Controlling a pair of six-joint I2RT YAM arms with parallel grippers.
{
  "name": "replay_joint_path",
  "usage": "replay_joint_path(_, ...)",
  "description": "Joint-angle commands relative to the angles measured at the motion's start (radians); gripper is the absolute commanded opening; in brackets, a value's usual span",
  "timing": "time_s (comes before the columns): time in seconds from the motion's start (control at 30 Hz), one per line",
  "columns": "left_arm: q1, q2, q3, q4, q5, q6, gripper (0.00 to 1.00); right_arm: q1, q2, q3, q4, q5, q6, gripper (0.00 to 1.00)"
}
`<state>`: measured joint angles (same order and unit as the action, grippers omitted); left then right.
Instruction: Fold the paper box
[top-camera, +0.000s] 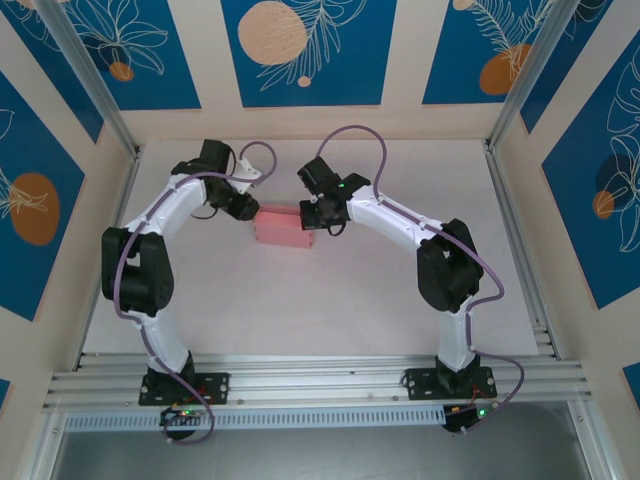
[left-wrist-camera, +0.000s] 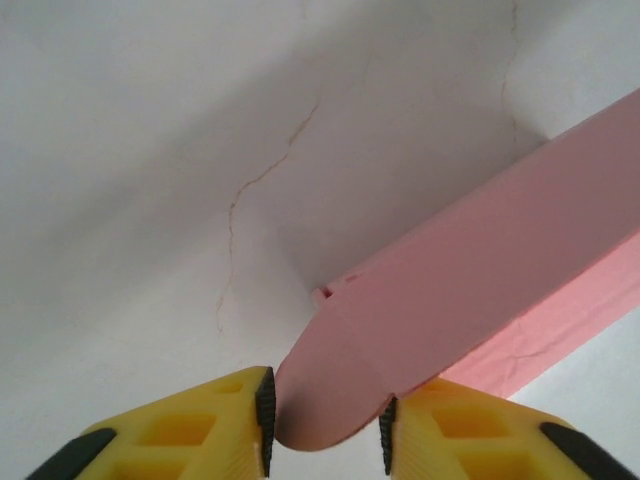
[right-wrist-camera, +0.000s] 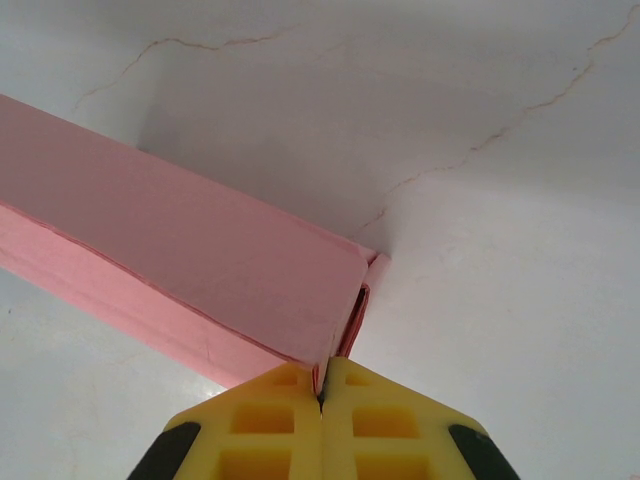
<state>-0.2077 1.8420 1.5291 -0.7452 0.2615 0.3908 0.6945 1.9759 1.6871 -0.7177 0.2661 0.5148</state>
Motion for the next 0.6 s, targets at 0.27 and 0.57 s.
replay_joint_path(0.27,-0.005,0.021,0.112,-0.107,0.072,-0.098,0.18,0.016,0.061,-0.010,-0.100,-0.028,-0.005,0.00)
replay_joint_path(0.57,-0.007,0.045,0.123,-0.157,0.125,-0.163,0.20,0.017,0.069,-0.008,-0.095,-0.038,-0.004,0.00)
